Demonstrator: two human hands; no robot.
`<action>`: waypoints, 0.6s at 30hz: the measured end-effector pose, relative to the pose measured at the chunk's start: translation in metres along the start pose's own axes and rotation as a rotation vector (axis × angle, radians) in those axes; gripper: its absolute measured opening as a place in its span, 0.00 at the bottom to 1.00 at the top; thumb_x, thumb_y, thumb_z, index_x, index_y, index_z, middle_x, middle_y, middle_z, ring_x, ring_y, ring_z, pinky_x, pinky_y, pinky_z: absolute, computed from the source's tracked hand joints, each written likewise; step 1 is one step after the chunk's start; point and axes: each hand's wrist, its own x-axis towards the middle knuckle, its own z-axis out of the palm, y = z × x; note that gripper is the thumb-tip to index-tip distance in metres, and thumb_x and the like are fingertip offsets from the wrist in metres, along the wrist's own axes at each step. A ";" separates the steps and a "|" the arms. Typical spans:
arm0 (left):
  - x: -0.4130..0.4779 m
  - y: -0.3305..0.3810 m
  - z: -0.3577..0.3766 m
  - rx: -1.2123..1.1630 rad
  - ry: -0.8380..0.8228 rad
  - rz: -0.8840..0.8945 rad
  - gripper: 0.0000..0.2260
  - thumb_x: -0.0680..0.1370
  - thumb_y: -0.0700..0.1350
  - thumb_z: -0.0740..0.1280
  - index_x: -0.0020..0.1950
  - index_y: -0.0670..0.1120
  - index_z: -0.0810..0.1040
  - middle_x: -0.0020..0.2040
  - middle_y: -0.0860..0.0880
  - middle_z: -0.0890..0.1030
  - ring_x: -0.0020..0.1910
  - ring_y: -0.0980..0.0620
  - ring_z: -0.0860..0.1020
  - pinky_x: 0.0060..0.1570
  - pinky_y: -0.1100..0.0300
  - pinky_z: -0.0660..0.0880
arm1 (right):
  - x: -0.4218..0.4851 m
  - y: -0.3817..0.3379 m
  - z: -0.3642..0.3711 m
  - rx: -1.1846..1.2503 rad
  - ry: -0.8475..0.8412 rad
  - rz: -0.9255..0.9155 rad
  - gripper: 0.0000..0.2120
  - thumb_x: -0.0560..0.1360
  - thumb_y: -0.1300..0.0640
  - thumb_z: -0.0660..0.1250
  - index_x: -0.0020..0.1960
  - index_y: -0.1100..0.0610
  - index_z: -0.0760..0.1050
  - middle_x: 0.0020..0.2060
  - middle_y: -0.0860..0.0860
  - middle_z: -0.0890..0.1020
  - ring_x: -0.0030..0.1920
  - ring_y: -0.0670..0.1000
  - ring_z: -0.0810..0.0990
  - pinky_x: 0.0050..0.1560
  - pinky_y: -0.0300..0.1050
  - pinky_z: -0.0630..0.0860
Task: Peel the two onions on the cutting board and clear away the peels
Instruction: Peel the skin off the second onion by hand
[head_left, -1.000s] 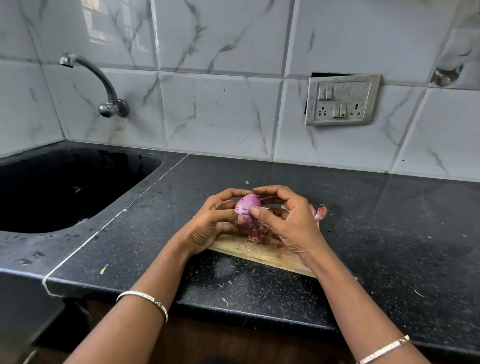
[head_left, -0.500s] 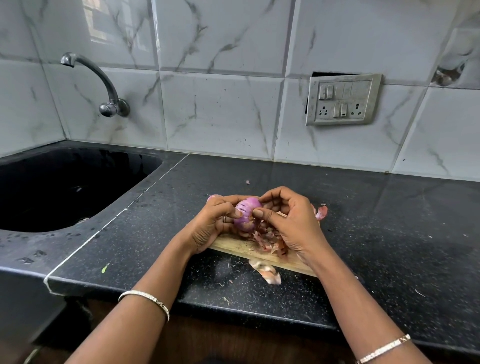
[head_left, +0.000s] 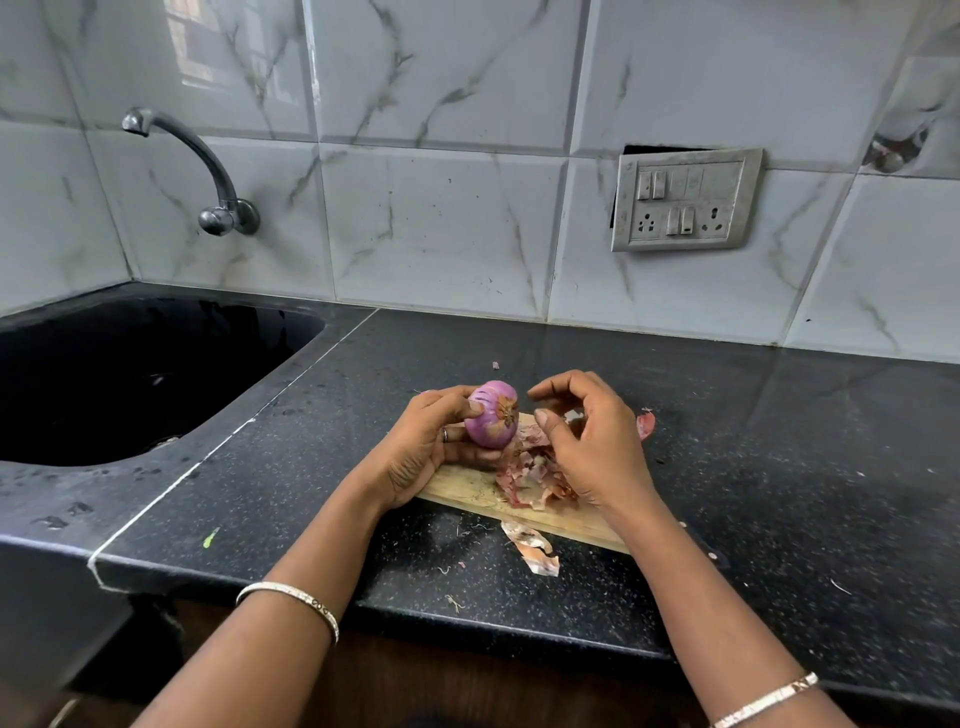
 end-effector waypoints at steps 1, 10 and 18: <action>0.000 0.000 0.000 0.000 0.001 0.000 0.18 0.73 0.44 0.65 0.59 0.37 0.81 0.52 0.33 0.84 0.47 0.42 0.85 0.41 0.54 0.84 | 0.000 0.000 -0.001 -0.010 0.004 -0.014 0.11 0.73 0.65 0.74 0.50 0.50 0.81 0.48 0.45 0.80 0.47 0.41 0.79 0.45 0.27 0.72; 0.001 0.001 0.000 0.031 -0.026 -0.001 0.15 0.74 0.44 0.66 0.57 0.37 0.83 0.50 0.38 0.85 0.46 0.46 0.85 0.43 0.56 0.84 | -0.003 -0.004 0.004 -0.004 -0.017 -0.192 0.12 0.71 0.58 0.78 0.55 0.53 0.85 0.49 0.45 0.84 0.49 0.43 0.83 0.48 0.38 0.81; 0.000 0.000 0.000 0.053 -0.045 -0.003 0.18 0.75 0.44 0.66 0.59 0.34 0.82 0.52 0.38 0.85 0.48 0.45 0.85 0.43 0.56 0.84 | -0.002 0.001 0.007 -0.017 0.077 -0.264 0.10 0.70 0.59 0.80 0.51 0.56 0.87 0.43 0.48 0.85 0.43 0.44 0.84 0.46 0.41 0.81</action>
